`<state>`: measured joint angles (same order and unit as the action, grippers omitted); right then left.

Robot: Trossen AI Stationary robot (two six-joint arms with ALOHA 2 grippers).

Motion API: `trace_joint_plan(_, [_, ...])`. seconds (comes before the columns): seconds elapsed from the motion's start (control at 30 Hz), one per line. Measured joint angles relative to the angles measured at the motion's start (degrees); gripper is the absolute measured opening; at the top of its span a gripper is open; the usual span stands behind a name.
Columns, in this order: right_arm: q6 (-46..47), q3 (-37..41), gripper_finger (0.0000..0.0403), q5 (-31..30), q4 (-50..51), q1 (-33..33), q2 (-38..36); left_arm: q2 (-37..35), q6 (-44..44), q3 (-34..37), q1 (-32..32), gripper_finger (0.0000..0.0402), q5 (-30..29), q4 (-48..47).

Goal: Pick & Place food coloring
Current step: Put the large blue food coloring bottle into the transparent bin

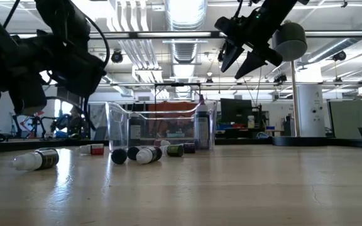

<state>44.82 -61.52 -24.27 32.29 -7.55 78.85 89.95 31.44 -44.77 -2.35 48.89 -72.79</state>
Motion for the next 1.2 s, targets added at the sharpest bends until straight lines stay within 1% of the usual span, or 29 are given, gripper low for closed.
trace_joint_plan(0.17, [0.0,0.0,0.0224,0.0,0.0,0.0,0.0,-1.0,-0.1,0.0,0.0,0.0177,-1.1,-1.8])
trace_joint_plan(0.4, [0.0,0.0,0.0224,0.0,0.0,0.0,0.0,-5.6,3.2,-0.4,-0.1,0.0177,-7.1,-1.7])
trace_joint_plan(0.53, [0.0,0.0,0.0224,-0.1,0.0,0.0,0.0,-8.2,6.8,-1.1,-0.1,0.0177,-8.9,0.9])
trace_joint_plan(0.67, [0.1,0.0,0.0224,-0.2,0.0,0.0,0.0,-10.0,10.3,-1.1,-0.1,0.0177,-9.1,3.8])
trace_joint_plan(0.77, [0.2,0.0,0.0224,-0.2,0.0,0.0,0.0,-11.0,10.9,-1.1,-0.1,0.0177,-9.4,4.0])
trace_joint_plan(0.87, [0.2,0.1,0.0224,-0.2,0.1,0.0,0.0,-12.3,11.2,-1.8,-0.1,0.0177,-11.2,4.0])
trace_joint_plan(1.07, [0.2,0.1,0.0224,-0.2,0.3,0.0,0.0,-17.8,13.5,-4.0,-0.3,0.0177,-17.4,3.9])
trace_joint_plan(1.2, [0.2,0.2,0.0224,-0.2,0.5,0.0,0.0,-23.9,14.7,-6.0,-2.6,0.0177,-25.0,4.0])
